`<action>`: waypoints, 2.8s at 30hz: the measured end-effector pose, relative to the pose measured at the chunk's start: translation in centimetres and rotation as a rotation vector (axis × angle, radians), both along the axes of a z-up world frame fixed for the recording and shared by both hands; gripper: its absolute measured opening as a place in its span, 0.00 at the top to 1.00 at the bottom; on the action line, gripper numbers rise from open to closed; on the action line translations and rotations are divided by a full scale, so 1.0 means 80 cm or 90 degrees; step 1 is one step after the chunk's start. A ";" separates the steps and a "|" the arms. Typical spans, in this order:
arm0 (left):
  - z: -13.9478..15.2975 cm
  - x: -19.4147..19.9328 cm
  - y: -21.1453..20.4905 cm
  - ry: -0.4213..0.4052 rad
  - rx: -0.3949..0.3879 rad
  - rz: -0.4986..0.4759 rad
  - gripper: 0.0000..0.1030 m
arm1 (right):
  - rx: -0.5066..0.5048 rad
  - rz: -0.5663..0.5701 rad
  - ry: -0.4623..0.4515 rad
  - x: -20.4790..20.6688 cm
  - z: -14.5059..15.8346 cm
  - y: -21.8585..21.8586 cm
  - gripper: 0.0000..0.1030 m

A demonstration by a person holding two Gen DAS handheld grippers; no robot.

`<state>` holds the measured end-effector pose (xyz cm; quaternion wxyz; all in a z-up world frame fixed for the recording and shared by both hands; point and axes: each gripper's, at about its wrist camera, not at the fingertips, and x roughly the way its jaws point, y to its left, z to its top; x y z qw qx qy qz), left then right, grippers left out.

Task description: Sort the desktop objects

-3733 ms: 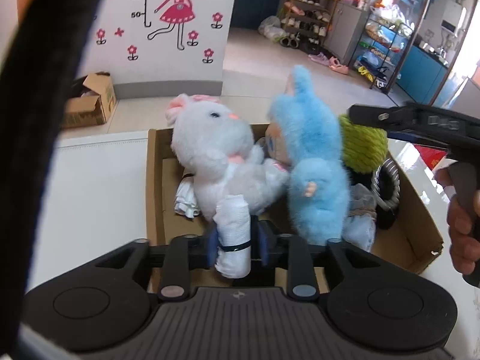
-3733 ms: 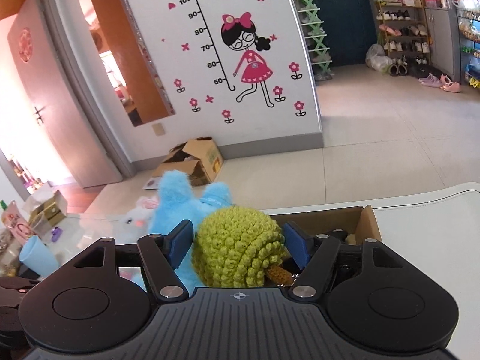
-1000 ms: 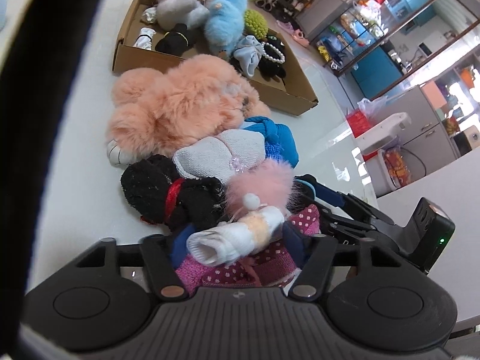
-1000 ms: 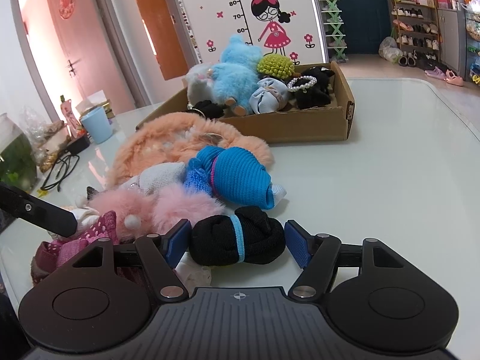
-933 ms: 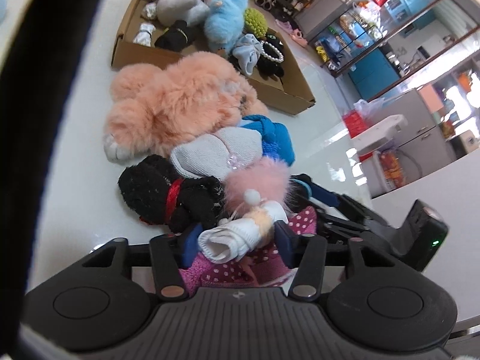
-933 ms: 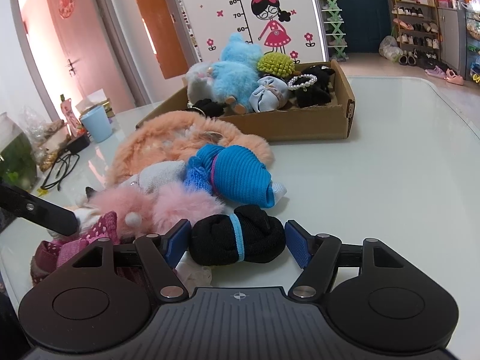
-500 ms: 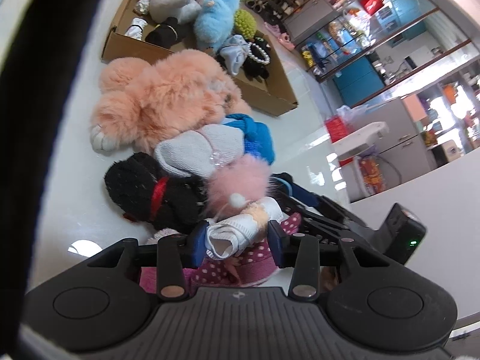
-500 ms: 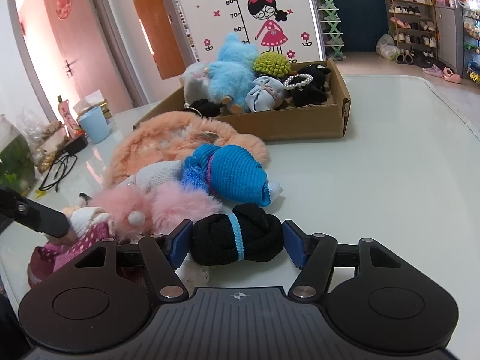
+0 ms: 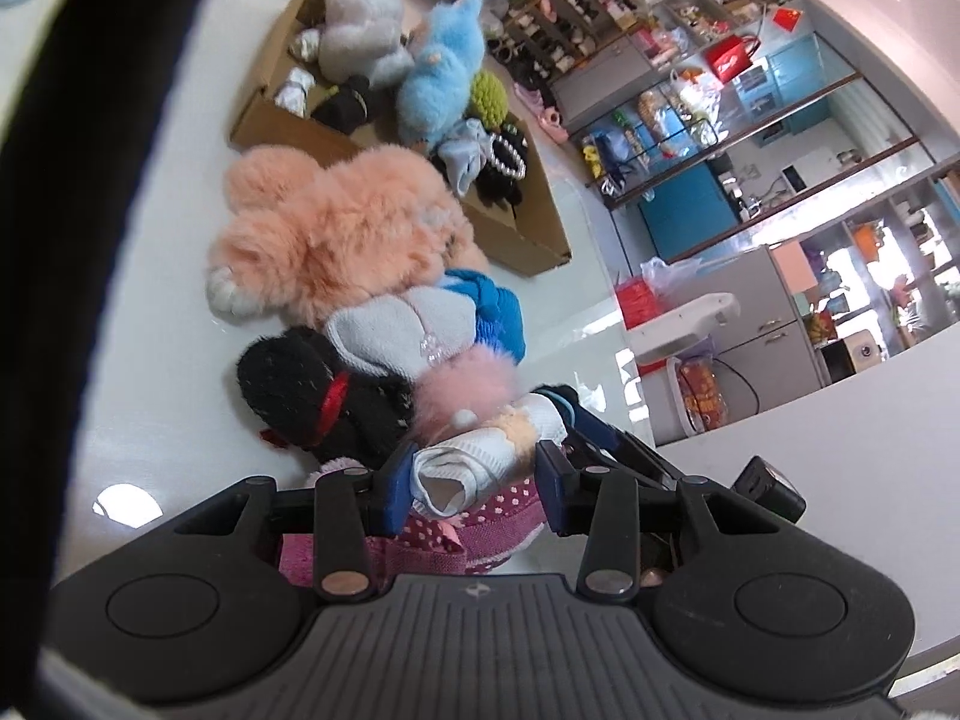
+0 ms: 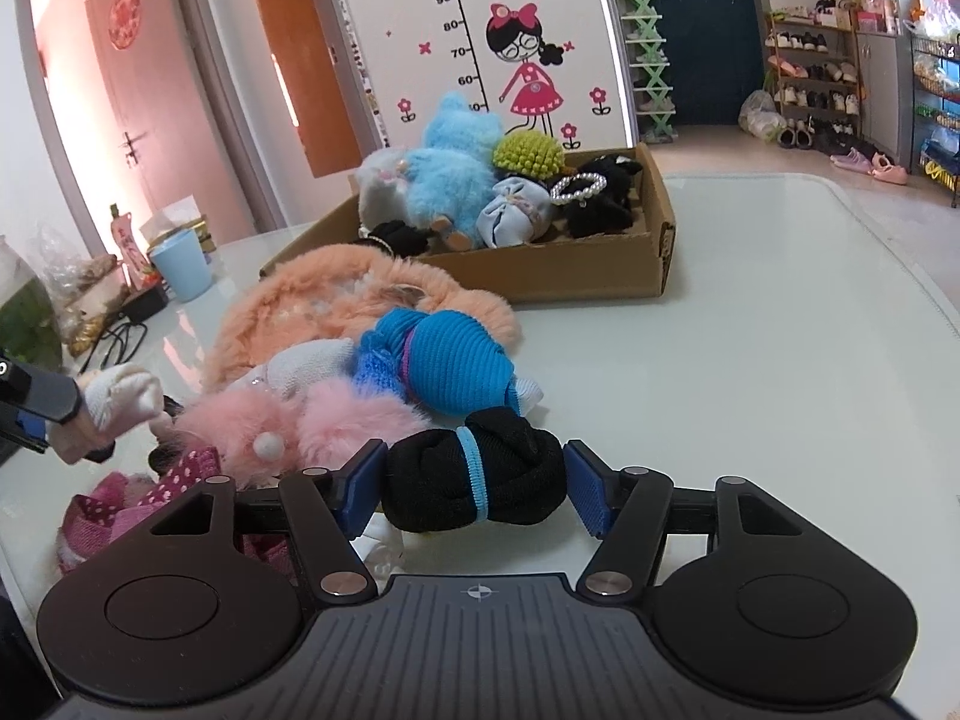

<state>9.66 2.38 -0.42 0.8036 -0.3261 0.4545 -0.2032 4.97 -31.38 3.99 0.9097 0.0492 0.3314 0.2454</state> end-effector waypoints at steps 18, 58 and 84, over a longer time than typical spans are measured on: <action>0.109 -0.022 0.026 -0.176 0.057 0.028 0.63 | 0.023 -0.007 -0.090 -0.014 0.115 -0.039 0.34; 0.092 0.136 -0.019 -0.209 0.326 -0.018 0.62 | 0.005 0.081 -0.114 0.130 0.194 0.018 0.33; 0.035 0.201 -0.032 -0.150 0.408 -0.058 0.61 | -0.023 0.073 -0.036 0.228 0.111 0.042 0.33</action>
